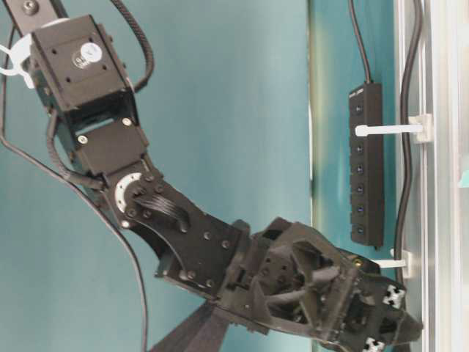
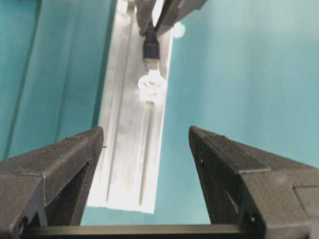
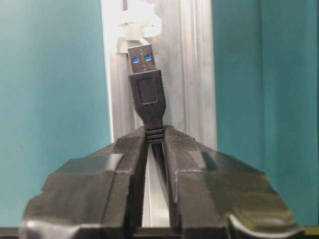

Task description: Pass the USB cable through three rings with both arms.

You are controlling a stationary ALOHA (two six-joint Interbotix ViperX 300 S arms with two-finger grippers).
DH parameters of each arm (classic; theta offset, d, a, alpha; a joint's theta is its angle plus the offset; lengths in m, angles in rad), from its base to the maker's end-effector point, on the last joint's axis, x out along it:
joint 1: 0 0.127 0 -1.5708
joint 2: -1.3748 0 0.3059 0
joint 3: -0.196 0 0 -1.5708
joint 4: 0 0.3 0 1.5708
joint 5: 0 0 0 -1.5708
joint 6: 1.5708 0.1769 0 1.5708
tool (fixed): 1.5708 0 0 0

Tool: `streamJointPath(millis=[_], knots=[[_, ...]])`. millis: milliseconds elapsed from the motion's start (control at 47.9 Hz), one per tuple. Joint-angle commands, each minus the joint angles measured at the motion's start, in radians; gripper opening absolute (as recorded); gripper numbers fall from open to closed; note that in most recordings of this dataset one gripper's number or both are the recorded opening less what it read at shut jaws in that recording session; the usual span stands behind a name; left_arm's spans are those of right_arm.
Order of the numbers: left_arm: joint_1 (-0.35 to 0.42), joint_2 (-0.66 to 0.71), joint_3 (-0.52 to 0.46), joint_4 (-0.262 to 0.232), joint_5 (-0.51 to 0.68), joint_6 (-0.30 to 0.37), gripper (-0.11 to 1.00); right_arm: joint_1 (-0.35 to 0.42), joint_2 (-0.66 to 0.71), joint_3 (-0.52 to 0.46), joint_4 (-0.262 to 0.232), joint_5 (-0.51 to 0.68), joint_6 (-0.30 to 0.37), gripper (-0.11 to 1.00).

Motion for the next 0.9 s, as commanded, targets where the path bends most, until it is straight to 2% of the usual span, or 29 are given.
streamJointPath(millis=[0,522,876], knots=[[0.002,0.005,-0.009,0.003,-0.003,-0.002,0.78,0.011,0.0,-0.018,0.005,-0.006,-0.008,-0.08],[0.002,0.002,-0.008,0.003,-0.005,-0.003,0.78,0.014,0.038,-0.094,0.005,-0.018,-0.005,-0.08],[0.0,0.011,0.006,0.003,-0.012,-0.003,0.78,0.012,0.043,-0.095,0.028,-0.106,0.014,-0.08]])
